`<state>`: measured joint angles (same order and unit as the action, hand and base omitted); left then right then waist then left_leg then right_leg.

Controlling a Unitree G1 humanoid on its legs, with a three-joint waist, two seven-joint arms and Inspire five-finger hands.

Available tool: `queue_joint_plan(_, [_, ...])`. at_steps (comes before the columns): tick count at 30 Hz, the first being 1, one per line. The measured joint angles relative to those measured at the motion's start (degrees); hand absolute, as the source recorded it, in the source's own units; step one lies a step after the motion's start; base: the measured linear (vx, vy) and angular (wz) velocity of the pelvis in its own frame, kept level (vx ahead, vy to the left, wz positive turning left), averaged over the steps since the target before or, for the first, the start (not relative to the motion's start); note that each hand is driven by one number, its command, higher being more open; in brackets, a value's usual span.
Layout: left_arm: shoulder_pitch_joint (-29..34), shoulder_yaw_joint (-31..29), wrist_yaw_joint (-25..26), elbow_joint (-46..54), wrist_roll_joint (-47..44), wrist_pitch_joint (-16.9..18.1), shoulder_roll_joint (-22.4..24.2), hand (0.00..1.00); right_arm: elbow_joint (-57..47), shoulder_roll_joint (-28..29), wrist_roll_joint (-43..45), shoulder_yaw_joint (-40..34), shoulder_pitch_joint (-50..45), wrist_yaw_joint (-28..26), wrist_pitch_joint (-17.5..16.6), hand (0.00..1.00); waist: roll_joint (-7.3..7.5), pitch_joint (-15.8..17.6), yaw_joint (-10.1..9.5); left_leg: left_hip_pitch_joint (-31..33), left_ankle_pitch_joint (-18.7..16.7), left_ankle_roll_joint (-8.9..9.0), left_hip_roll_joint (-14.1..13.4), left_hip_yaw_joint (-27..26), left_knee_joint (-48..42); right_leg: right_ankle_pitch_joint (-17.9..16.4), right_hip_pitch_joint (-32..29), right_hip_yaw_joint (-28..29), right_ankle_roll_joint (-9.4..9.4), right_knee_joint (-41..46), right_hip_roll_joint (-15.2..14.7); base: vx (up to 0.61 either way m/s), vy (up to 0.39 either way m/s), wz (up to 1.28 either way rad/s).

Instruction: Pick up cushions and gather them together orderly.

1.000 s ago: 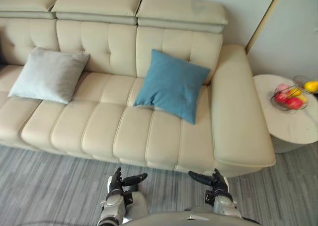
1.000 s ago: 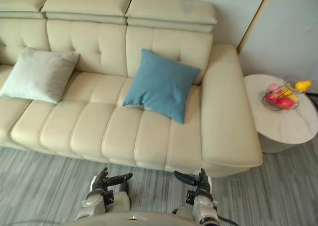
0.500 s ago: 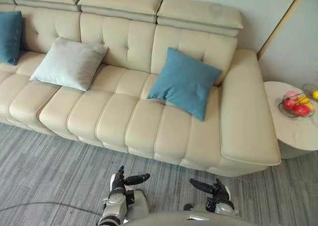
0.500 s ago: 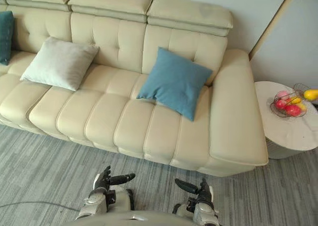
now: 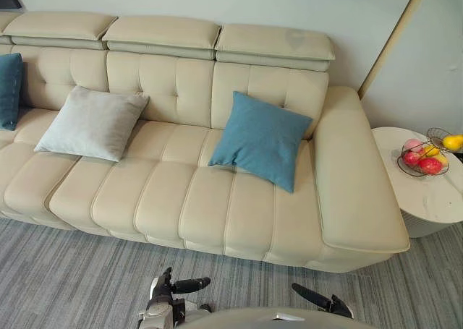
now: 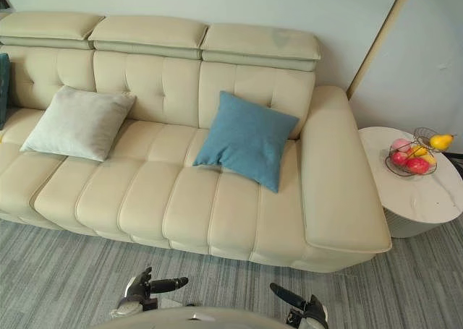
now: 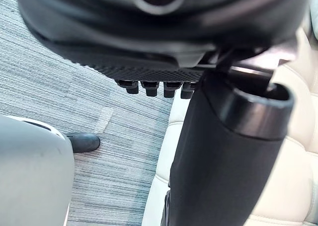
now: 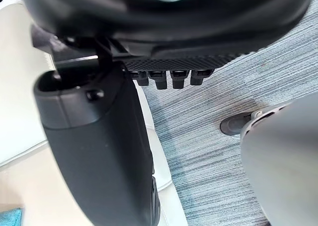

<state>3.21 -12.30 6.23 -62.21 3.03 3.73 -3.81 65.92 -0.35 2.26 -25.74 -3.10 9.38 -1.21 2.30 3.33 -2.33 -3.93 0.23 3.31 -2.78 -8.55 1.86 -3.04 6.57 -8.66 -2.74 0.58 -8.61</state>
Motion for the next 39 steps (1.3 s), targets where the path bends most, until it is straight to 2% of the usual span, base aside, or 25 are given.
queue_joint_plan(11, [0.01, -0.03, -0.47, -0.09, -0.14, -0.04, -0.1, 1.0, 0.0, -0.01, -1.18, 0.3, -0.16, -0.07, 0.17, 1.0, -0.06, -0.01, -0.01, 0.04, 0.15, 0.01, 0.02, 0.06, 0.26, -0.02, -0.1, -0.1, -0.03, -0.07, -0.01, 0.0, 0.0, 0.0])
queue_joint_plan(17, [-0.02, -0.41, -1.32, -0.5, -2.8, -0.67, 0.06, 1.0, -0.21, -0.53, -1.53, 1.93, -0.04, -0.45, 1.21, 1.0, -0.81, 0.33, 0.19, 0.1, 0.46, 0.08, 0.01, -0.25, 0.94, -0.12, -0.56, 0.07, -0.85, -0.13, -0.03, 0.0, 0.0, -0.01])
queue_joint_plan(19, [-0.04, -0.51, -1.64, -0.51, -3.56, -0.76, 0.39, 1.0, -0.63, -0.69, -2.34, 2.22, 0.06, -0.46, 1.37, 1.0, -1.29, 0.64, 0.24, -0.1, 0.46, 0.09, -0.07, -0.63, 0.96, -0.09, -0.58, 0.64, -0.9, -0.1, -0.01, 0.0, 0.0, -0.1])
queue_joint_plan(25, [-0.21, -2.58, -1.77, -0.4, -3.47, -1.29, 1.54, 1.0, -2.06, -0.39, -2.73, 3.37, 0.01, -0.44, 1.98, 1.0, -1.47, 1.32, 0.45, -1.78, -0.02, 0.71, -1.24, -4.02, 0.26, -0.08, -0.78, 3.58, -0.91, 0.77, 0.75, -0.03, -0.007, -0.3])
queue_joint_plan(27, [-0.87, -2.81, -1.79, -0.05, -3.42, -1.48, 1.84, 1.0, -3.94, 0.13, -2.73, 5.66, -0.03, -0.37, 1.95, 1.0, -1.31, 2.59, 0.5, -0.14, -2.67, 1.19, -2.88, -6.01, -5.27, -0.08, -2.76, 7.06, -0.93, 2.69, 1.77, -0.08, -0.03, -0.67])
queue_joint_plan(28, [-1.19, -3.43, -1.79, 0.03, -3.35, -1.55, 1.99, 1.0, -4.43, 0.31, -2.74, 6.44, -0.03, -0.37, 1.93, 1.0, -1.08, 2.73, 0.47, 1.29, -3.41, 0.72, -3.22, -5.69, -8.31, -0.06, -3.81, 8.5, -1.1, 3.27, 1.9, -0.08, -0.037, -0.73])
queue_joint_plan(29, [-1.42, -4.52, -2.03, 0.11, -2.99, -1.7, 2.18, 1.0, -4.76, 0.46, -2.72, 6.98, 0.02, -0.38, 1.86, 1.0, -0.92, 2.78, 0.42, 2.63, -3.98, -0.08, -3.42, -4.62, -10.64, 0.03, -5.02, 10.05, -1.24, 3.85, 2.04, -0.13, -0.048, -1.08])
queue_joint_plan(30, [-1.5, -5.04, -2.08, 0.11, -2.63, -1.73, 2.58, 1.0, -5.47, 0.53, -2.74, 8.06, 0.1, -0.32, 1.76, 1.0, -0.95, 2.69, 0.08, 5.22, -5.87, -0.8, -3.67, -0.27, -14.52, 0.44, -7.75, 13.91, -1.83, 4.75, 2.76, -0.1, -0.04, -1.21])
queue_joint_plan(31, [-1.47, -5.19, -2.09, 0.11, -2.47, -1.71, 3.06, 1.0, -5.54, 0.02, -2.77, 8.54, 0.16, -0.18, 1.77, 1.0, -1.72, 2.48, 0.09, 6.06, -7.95, -0.91, -3.75, 3.01, -15.98, 0.71, -9.03, 15.93, -2.13, 4.82, 3.5, -0.11, 0.025, -1.68])
queue_joint_plan(32, [-1.76, -6.49, -2.19, 0.11, -2.48, -1.71, 4.33, 1.0, -5.99, -0.99, -2.92, 9.02, 0.2, -0.04, 1.83, 1.0, -3.57, 2.43, 0.04, 6.17, -12.16, -0.54, -4.38, 6.43, -16.61, 1.42, -11.0, 19.41, -2.17, 4.79, 5.5, -0.07, 0.13, -1.71])
queue_joint_plan(33, [-1.93, -7.06, -2.21, 0.12, -2.48, -1.79, 4.33, 1.0, -6.87, -0.81, -3.43, 9.21, 0.3, 0.07, 1.88, 1.0, -3.62, 2.75, -0.22, 5.83, -13.48, 0.35, -4.85, 3.44, -16.86, 2.15, -12.3, 22.88, -2.08, 5.08, 6.37, -0.08, 0.163, -1.52])
queue_joint_plan(34, [-1.93, -7.05, -2.17, 0.13, -2.47, -1.76, 4.22, 1.0, -7.16, -0.78, -3.44, 9.27, 0.19, 0.07, 1.91, 1.0, -3.75, 2.69, -0.2, 5.74, -13.63, 0.24, -4.93, 2.55, -16.86, 2.55, -12.57, 23.54, -2.06, 5.11, 6.49, -0.08, 0.174, -1.37])
queue_joint_plan(35, [-2.03, -7.06, -2.16, 0.18, -2.46, -1.73, 3.68, 1.0, -7.63, -0.63, -3.46, 9.6, 0.1, 0.1, 1.97, 1.0, -2.9, 3.08, -0.01, 5.67, -14.29, 0.4, -5.16, -0.77, -17.41, 3.77, -13.92, 26.07, -3.14, 5.59, 6.85, -0.06, 0.113, -1.21])
queue_joint_plan(37, [-2.51, -7.06, -2.12, 0.18, -2.47, -1.73, 2.91, 1.0, -7.97, -0.26, -3.48, 11.12, 0.52, 0.41, 2.14, 1.0, -1.58, 3.45, -0.07, 5.07, -14.58, 0.69, -5.54, -7.16, -17.86, 5.74, -17.65, 28.99, -3.5, 6.9, 7.95, -0.04, 0.095, -1.72])
queue_joint_plan(39, [-2.48, -6.96, -1.97, 0.18, -2.48, -1.75, 2.62, 1.0, -8.26, 0.13, -3.48, 11.86, 1.69, 0.66, 2.25, 1.0, -1.39, 3.63, -0.31, 5.05, -14.42, 0.87, -6.16, -13.25, -17.88, 8.27, -21.17, 27.8, -2.94, 7.15, 8.92, 0.0, 0.028, -1.73])
